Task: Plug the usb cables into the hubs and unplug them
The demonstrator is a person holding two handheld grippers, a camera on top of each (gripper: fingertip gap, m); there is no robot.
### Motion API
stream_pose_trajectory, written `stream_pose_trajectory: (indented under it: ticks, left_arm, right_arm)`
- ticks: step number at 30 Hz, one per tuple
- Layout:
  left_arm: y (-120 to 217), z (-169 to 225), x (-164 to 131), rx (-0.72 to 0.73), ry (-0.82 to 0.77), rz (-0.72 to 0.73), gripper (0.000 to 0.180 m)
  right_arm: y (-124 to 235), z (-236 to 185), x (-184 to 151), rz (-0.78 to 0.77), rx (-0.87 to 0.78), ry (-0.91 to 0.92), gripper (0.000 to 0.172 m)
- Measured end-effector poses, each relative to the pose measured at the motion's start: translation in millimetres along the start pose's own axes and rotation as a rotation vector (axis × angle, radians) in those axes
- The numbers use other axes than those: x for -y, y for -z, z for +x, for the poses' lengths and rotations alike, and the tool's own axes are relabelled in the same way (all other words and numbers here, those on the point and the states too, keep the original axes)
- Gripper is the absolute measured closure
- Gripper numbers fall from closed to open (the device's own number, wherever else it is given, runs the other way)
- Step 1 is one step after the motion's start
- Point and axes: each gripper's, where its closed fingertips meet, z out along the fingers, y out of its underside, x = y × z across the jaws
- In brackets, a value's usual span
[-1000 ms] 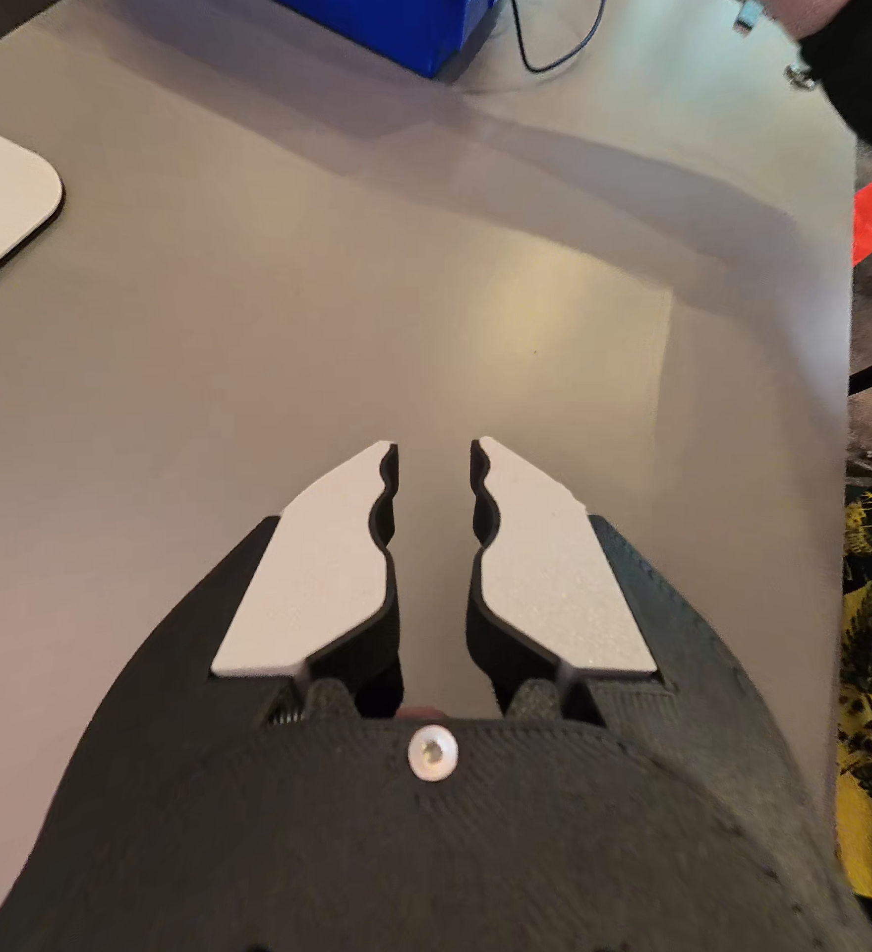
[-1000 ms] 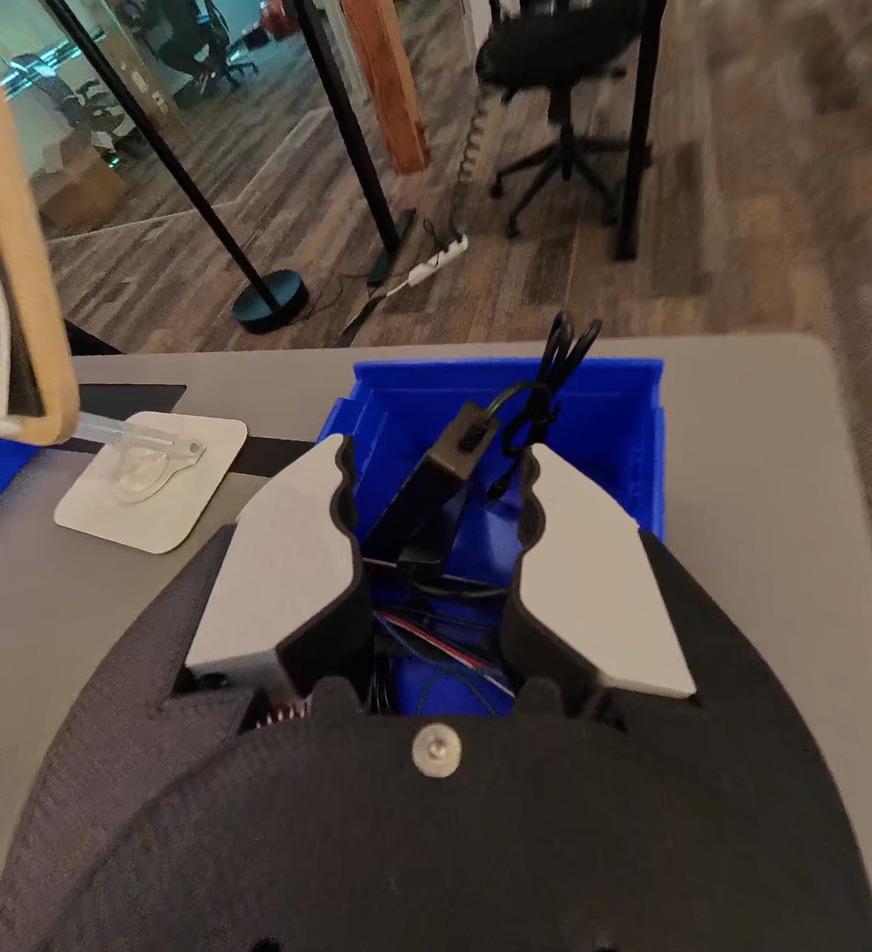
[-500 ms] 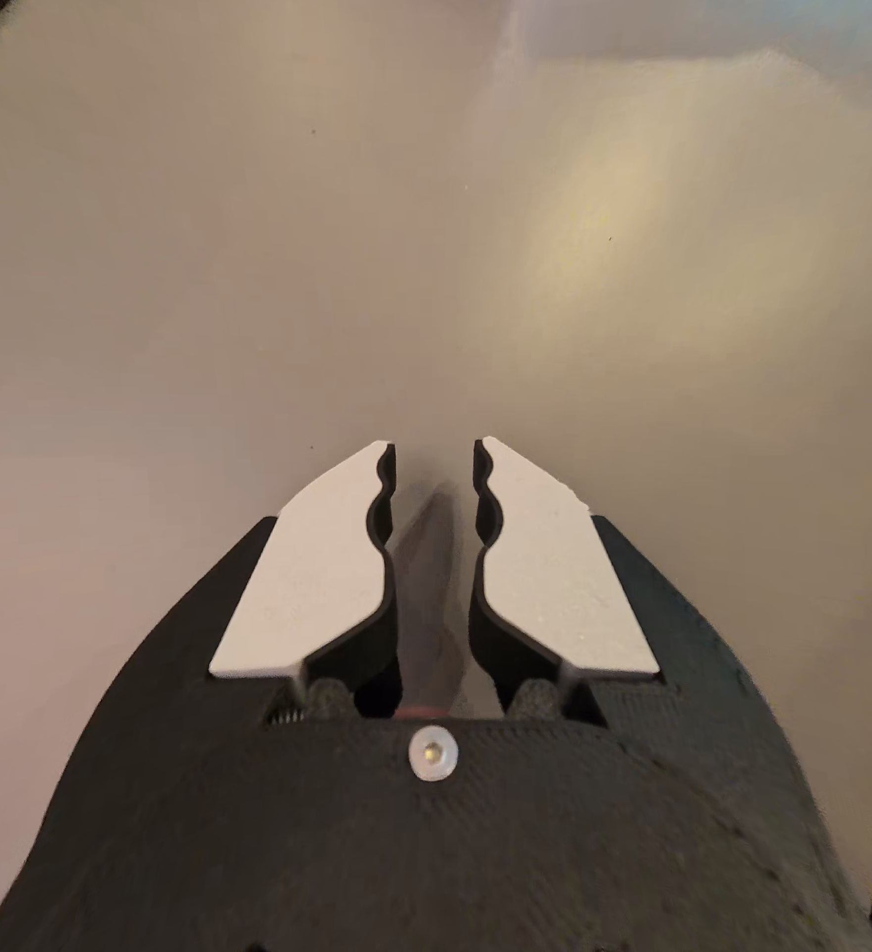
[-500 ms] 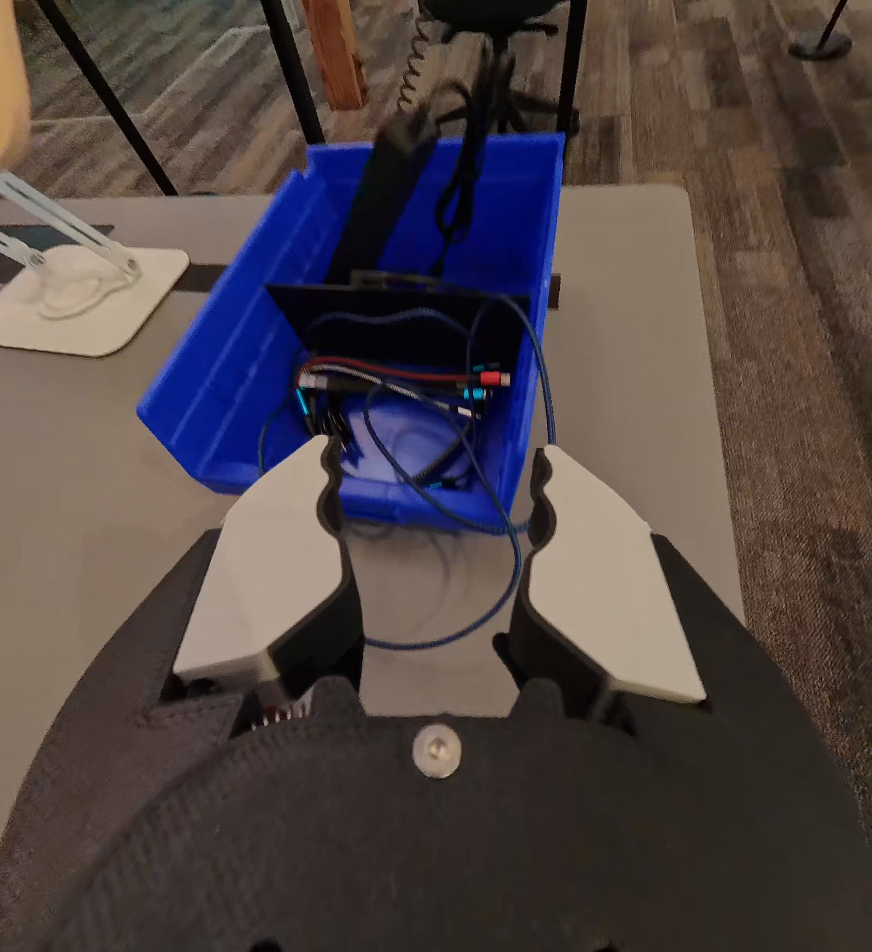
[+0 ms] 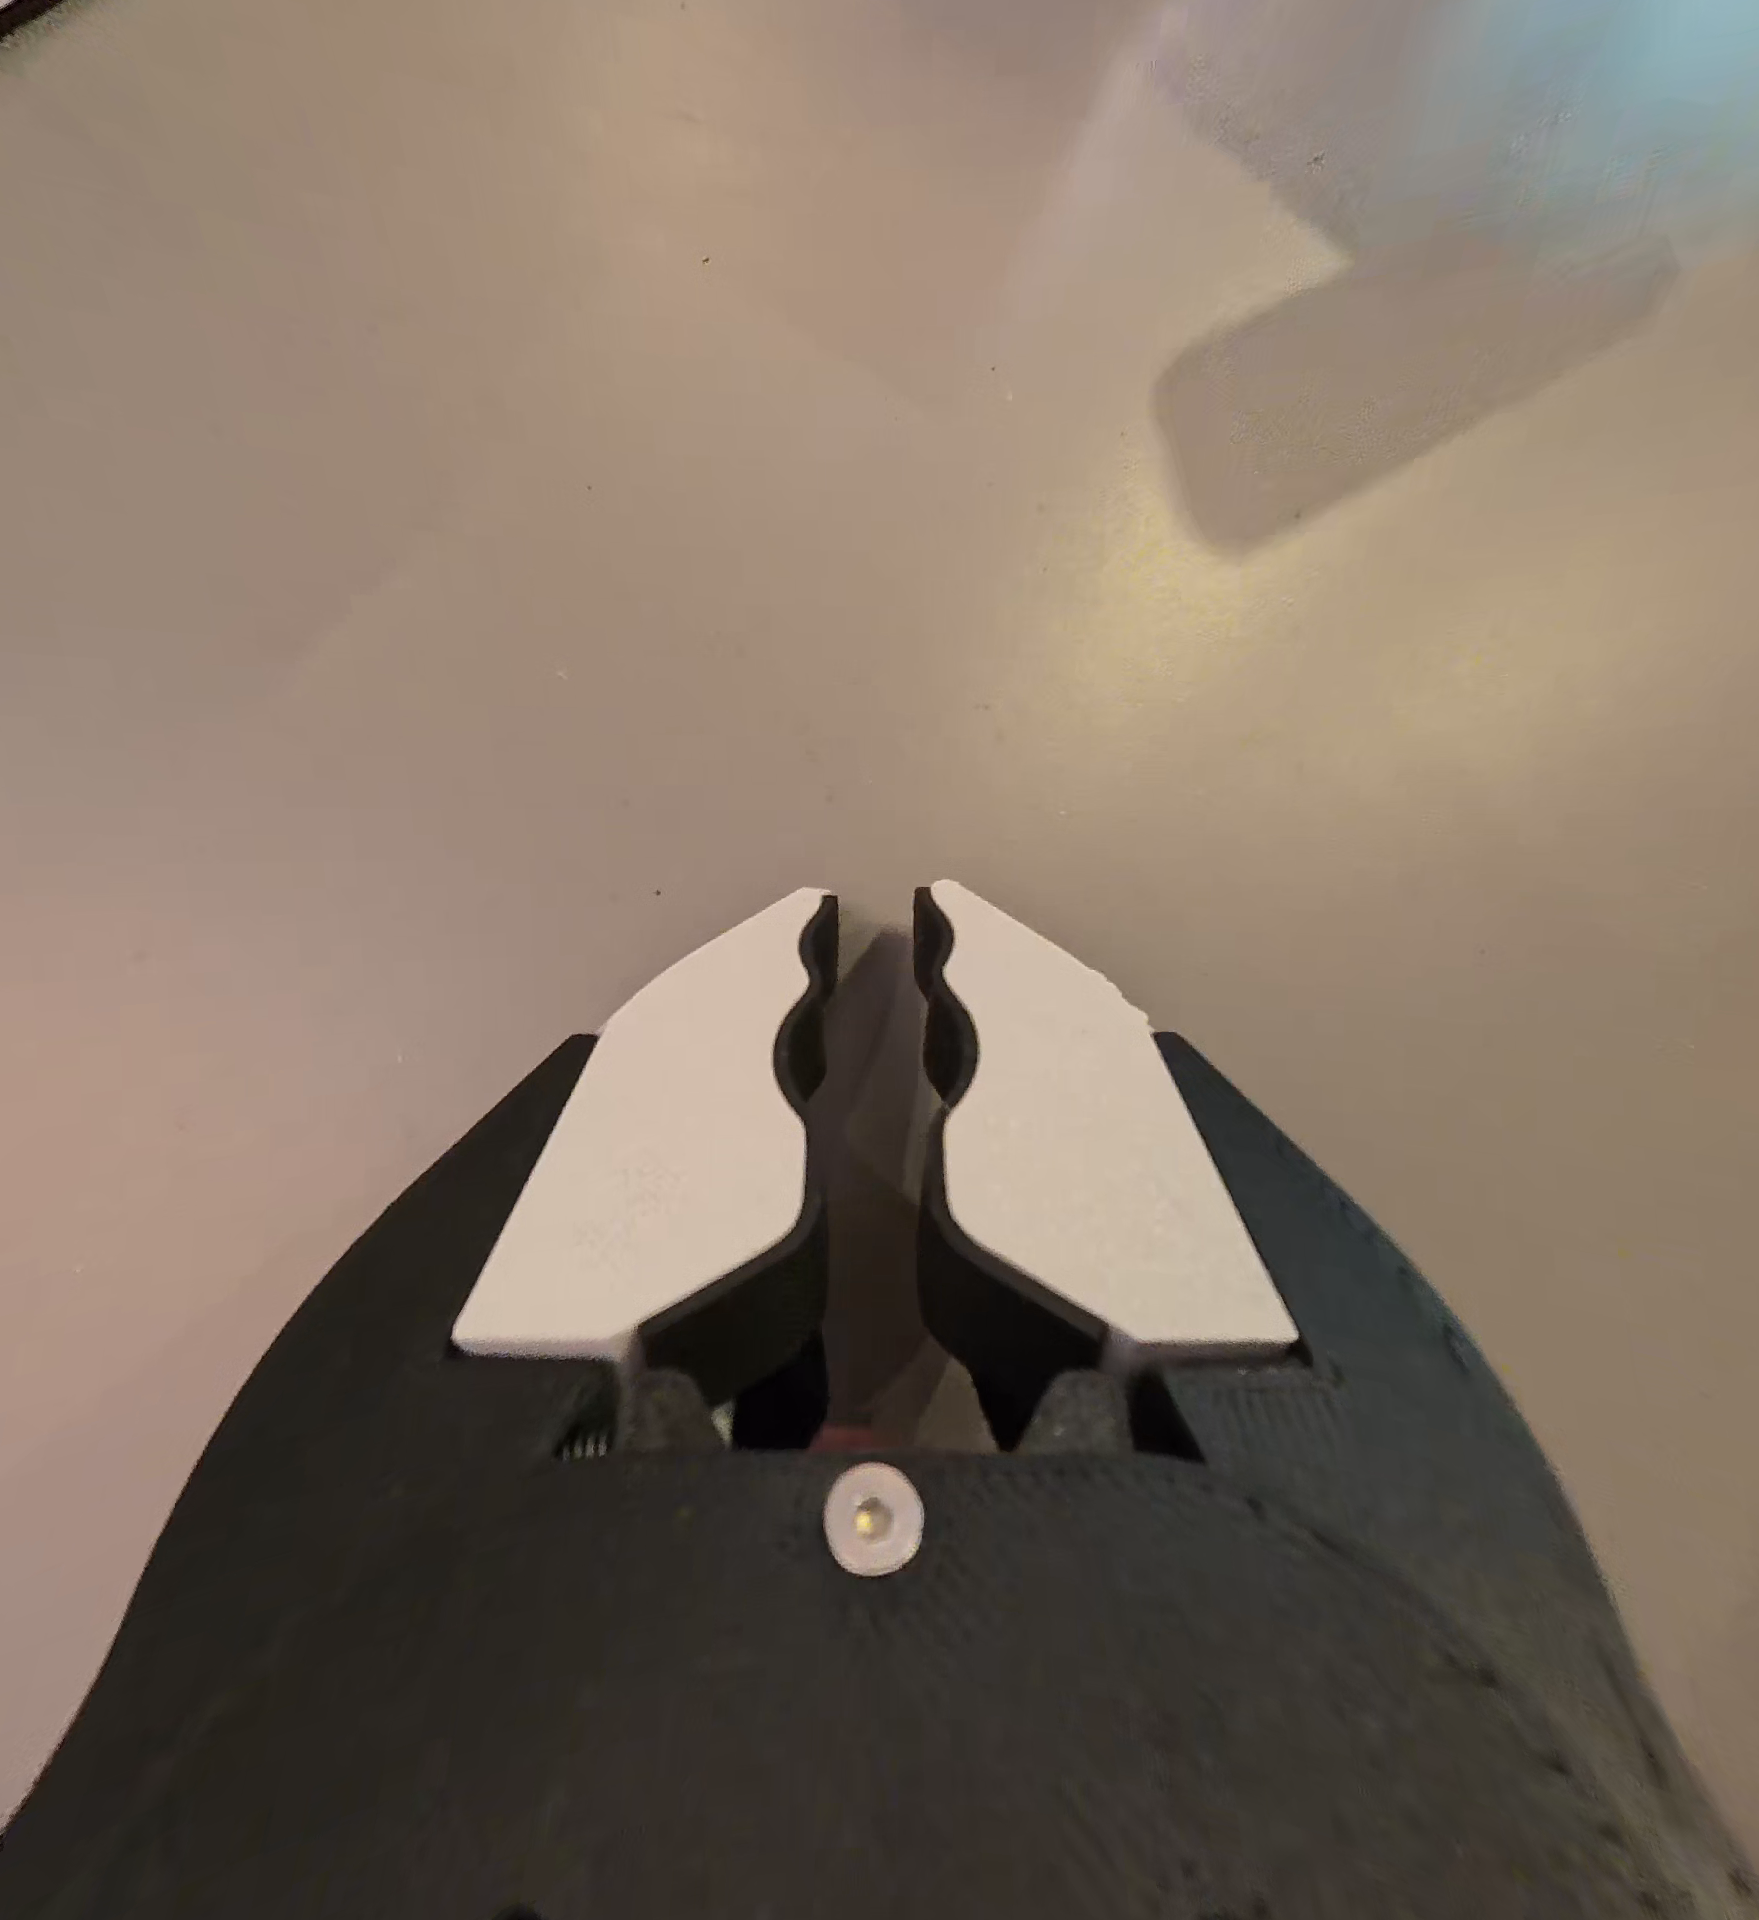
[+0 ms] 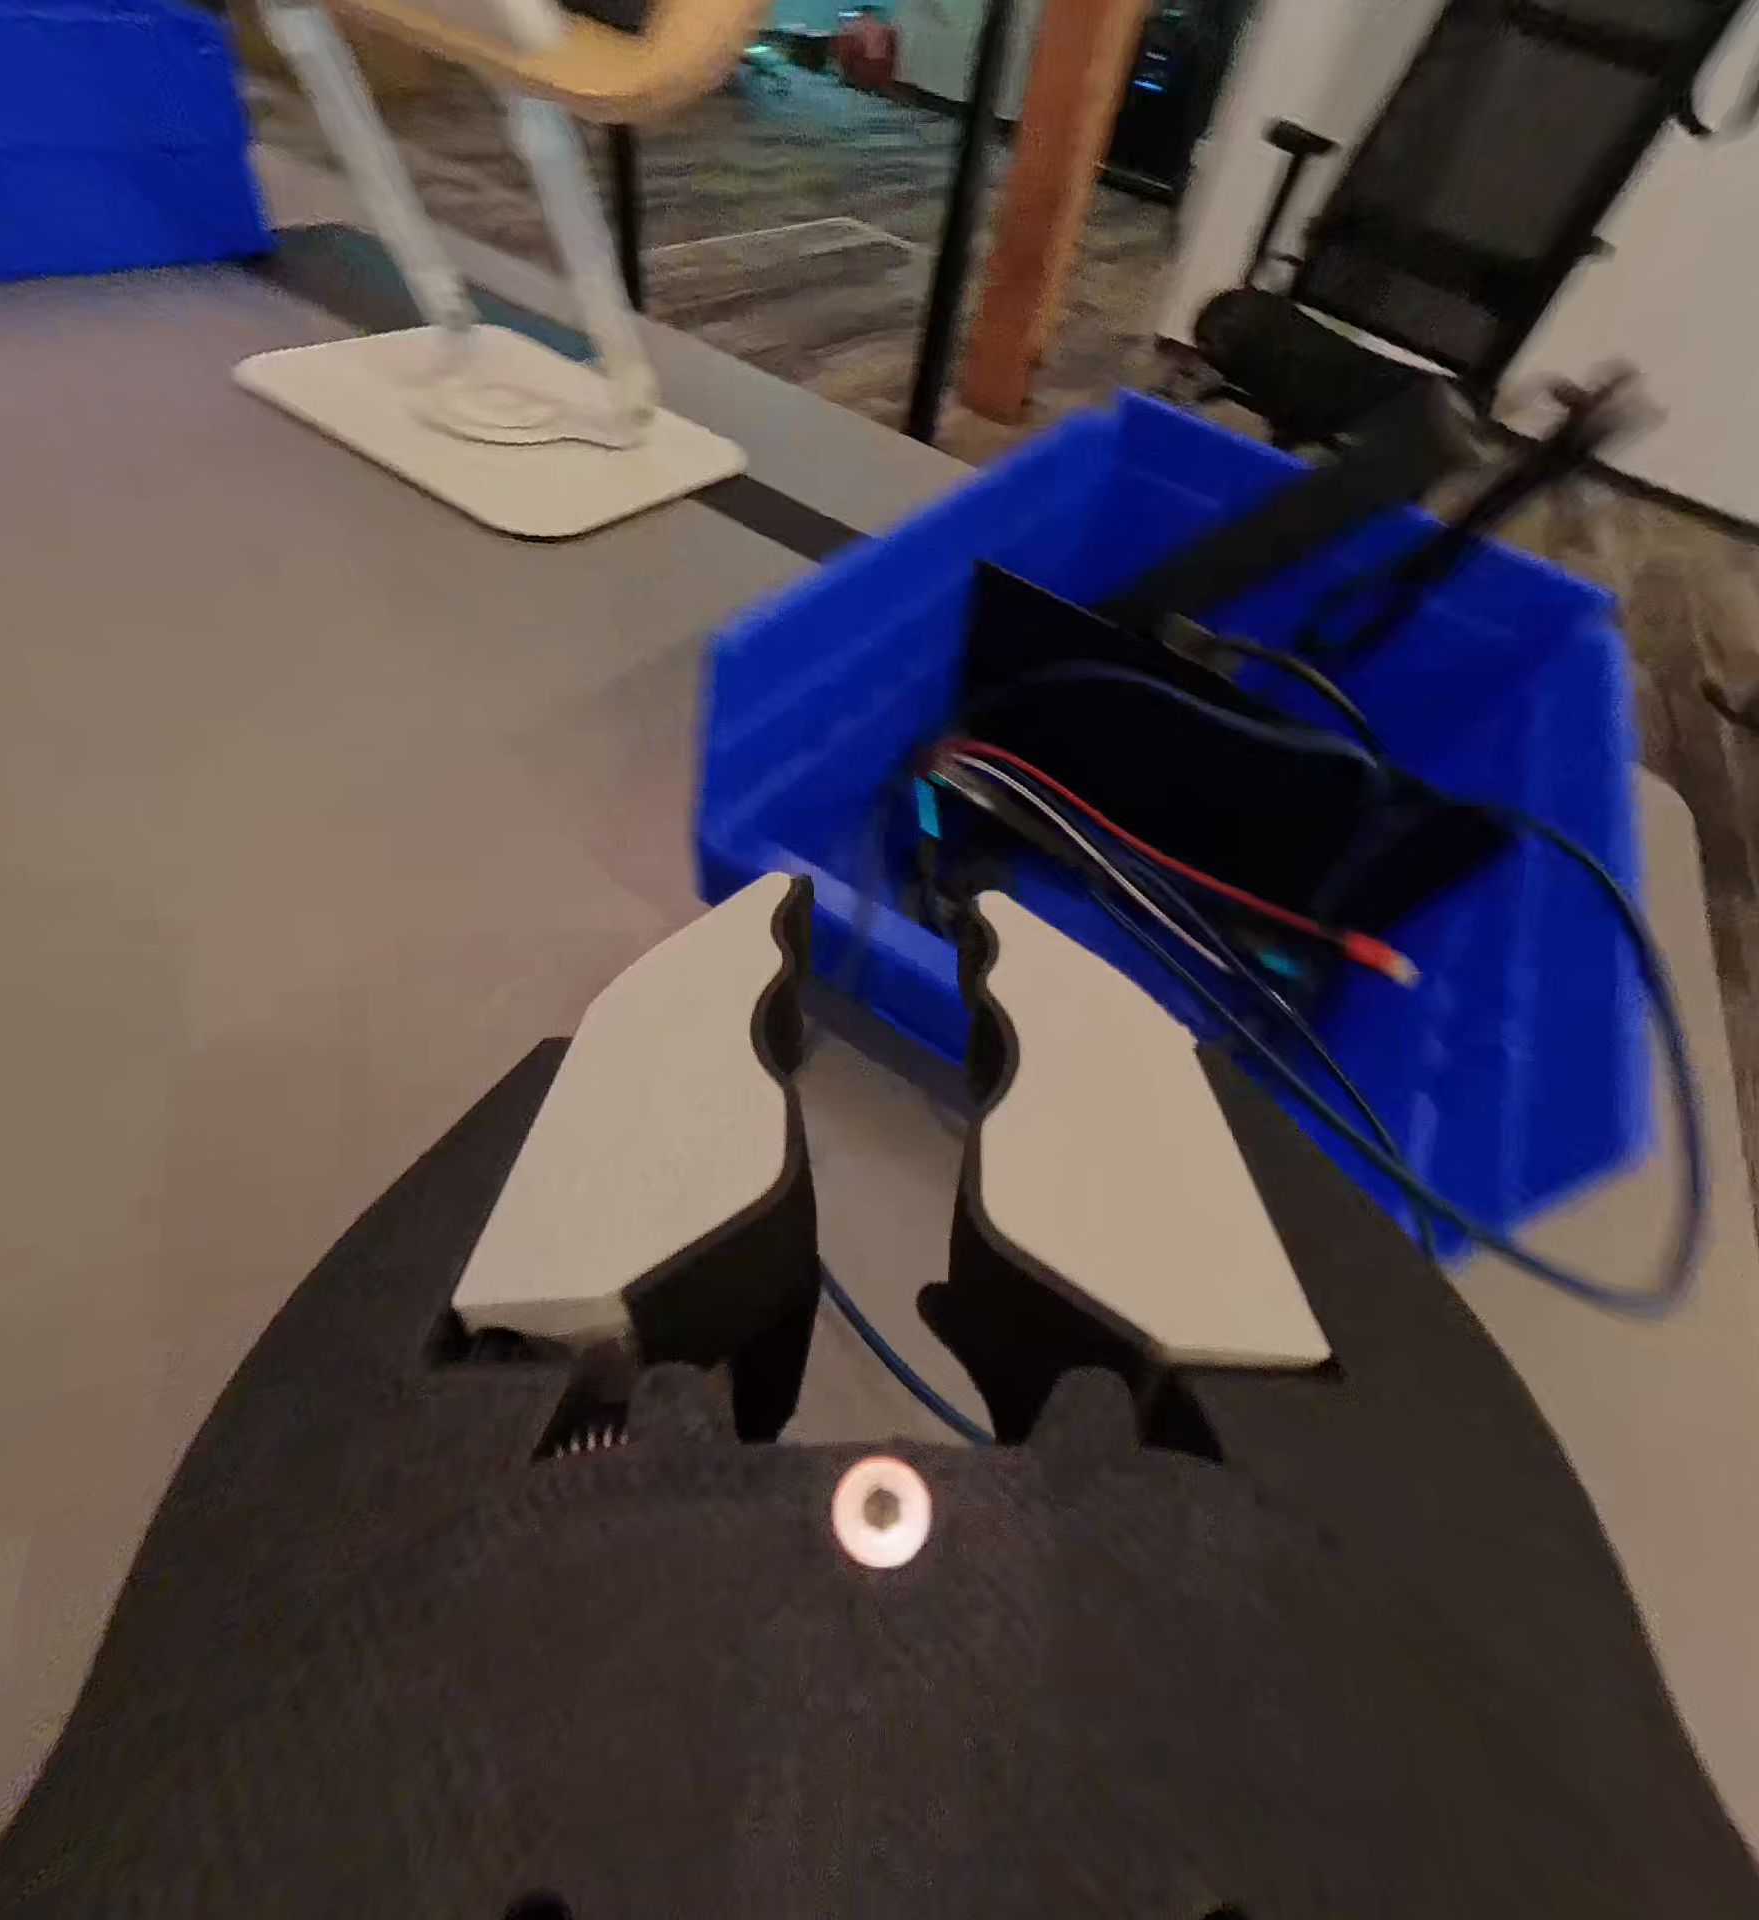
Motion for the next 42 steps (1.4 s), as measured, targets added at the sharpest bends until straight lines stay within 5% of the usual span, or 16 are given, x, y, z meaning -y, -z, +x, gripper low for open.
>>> stream_pose_trajectory:
  ticks: [7,13,19,42]
  left_arm:
    - [4.2,-28.7,16.8,0.168,0.063,0.083,0.114]
    - [1.8,-57.9,37.3,0.325,0.066,0.097,0.080]
    - [-16.8,-69.5,26.3,0.341,0.083,-0.018,0.079]
    - [-20.7,-68.5,27.7,0.310,0.087,-0.025,0.079]
  right_arm:
    - [-80.3,-131.9,48.1,-0.141,0.269,0.144,0.106]
    - [-155.4,-180.2,34.1,-0.300,0.359,0.198,0.078]
    - [-184.6,-204.0,-1.2,-0.357,0.416,0.150,0.069]
    - [-182.7,-213.2,-6.6,-0.390,0.507,0.107,0.074]
